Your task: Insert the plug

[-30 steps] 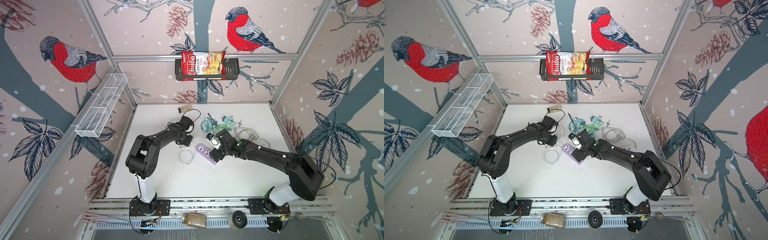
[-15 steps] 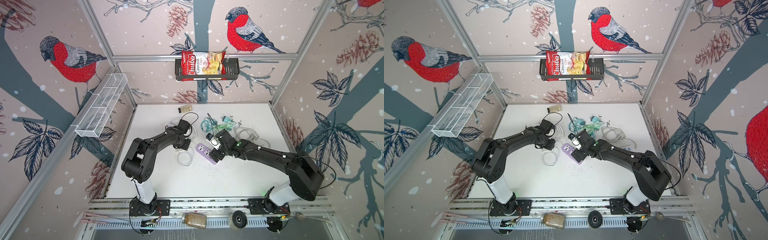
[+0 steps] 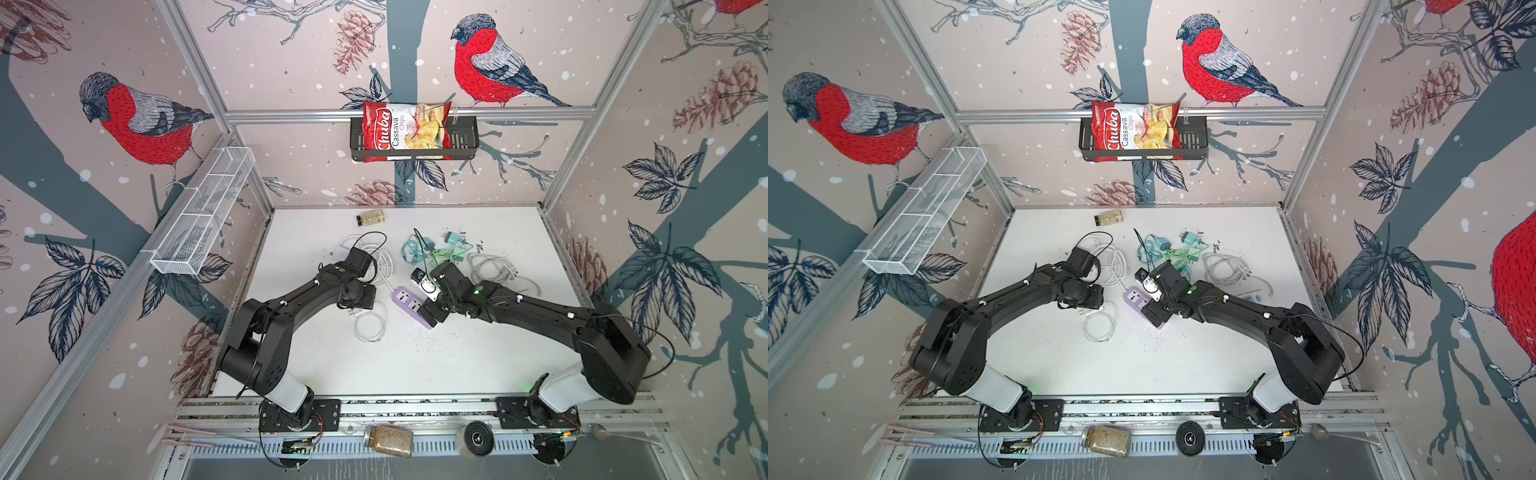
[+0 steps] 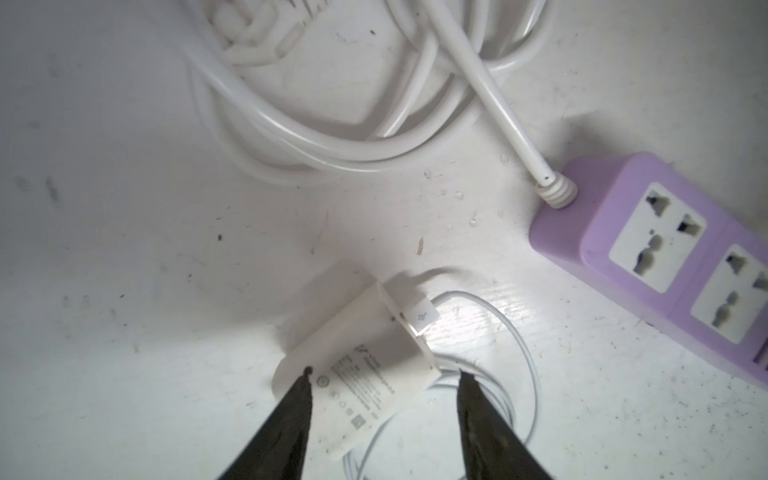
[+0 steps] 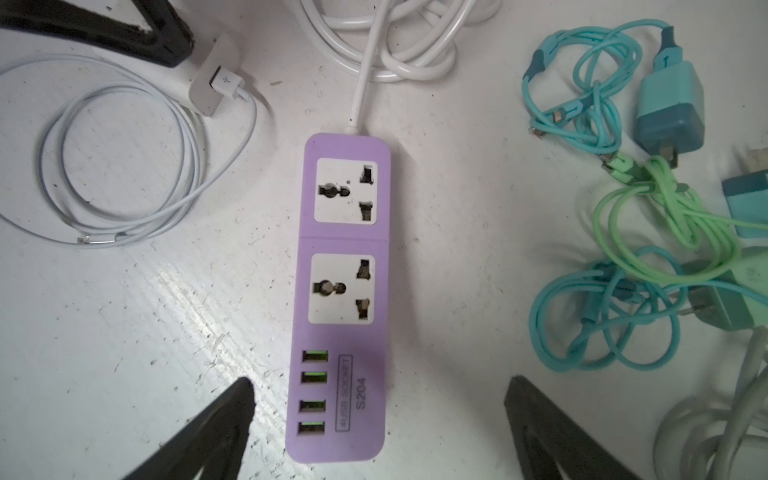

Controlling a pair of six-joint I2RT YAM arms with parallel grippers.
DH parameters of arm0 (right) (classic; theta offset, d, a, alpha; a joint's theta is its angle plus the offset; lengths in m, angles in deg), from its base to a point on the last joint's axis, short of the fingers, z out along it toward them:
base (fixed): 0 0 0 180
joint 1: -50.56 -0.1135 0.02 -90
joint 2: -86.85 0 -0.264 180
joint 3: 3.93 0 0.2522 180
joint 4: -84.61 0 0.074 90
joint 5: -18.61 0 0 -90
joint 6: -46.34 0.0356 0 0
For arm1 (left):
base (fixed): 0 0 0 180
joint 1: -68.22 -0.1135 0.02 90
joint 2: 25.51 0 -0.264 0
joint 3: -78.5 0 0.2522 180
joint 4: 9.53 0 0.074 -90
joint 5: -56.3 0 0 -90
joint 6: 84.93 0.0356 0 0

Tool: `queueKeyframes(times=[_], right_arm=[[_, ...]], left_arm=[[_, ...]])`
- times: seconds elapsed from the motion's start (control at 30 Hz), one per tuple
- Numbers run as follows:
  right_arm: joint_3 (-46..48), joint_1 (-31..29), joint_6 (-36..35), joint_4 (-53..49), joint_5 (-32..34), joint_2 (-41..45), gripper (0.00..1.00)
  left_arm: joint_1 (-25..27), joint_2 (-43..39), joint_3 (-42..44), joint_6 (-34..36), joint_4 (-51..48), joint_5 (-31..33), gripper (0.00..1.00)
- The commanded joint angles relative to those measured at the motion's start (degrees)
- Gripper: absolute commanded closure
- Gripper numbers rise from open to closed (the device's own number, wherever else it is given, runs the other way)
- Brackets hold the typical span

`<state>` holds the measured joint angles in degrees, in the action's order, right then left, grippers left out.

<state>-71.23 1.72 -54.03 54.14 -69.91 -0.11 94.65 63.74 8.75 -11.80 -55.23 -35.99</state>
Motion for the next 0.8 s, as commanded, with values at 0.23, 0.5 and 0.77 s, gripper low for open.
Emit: queueKeyframes(times=[0.23, 0.5, 0.77], right_arm=[[0.4, -0.9, 0.7, 0.7, 1.8, 0.9, 0.05], [-0.1, -1.3, 0.9, -0.2, 3.8, 0.7, 0.05], [-0.6, -1.6, 1.2, -1.0, 4.9, 0.1, 0.05]], left_arm=[[0.0, 1.1, -2.2, -3.2, -7.6, 2.7, 0.44], [-0.6, 2.3, -5.2, -1.6, -7.8, 8.5, 0.43], [-4.6, 1.6, -2.5, -7.3, -3.4, 6.5, 0.44]])
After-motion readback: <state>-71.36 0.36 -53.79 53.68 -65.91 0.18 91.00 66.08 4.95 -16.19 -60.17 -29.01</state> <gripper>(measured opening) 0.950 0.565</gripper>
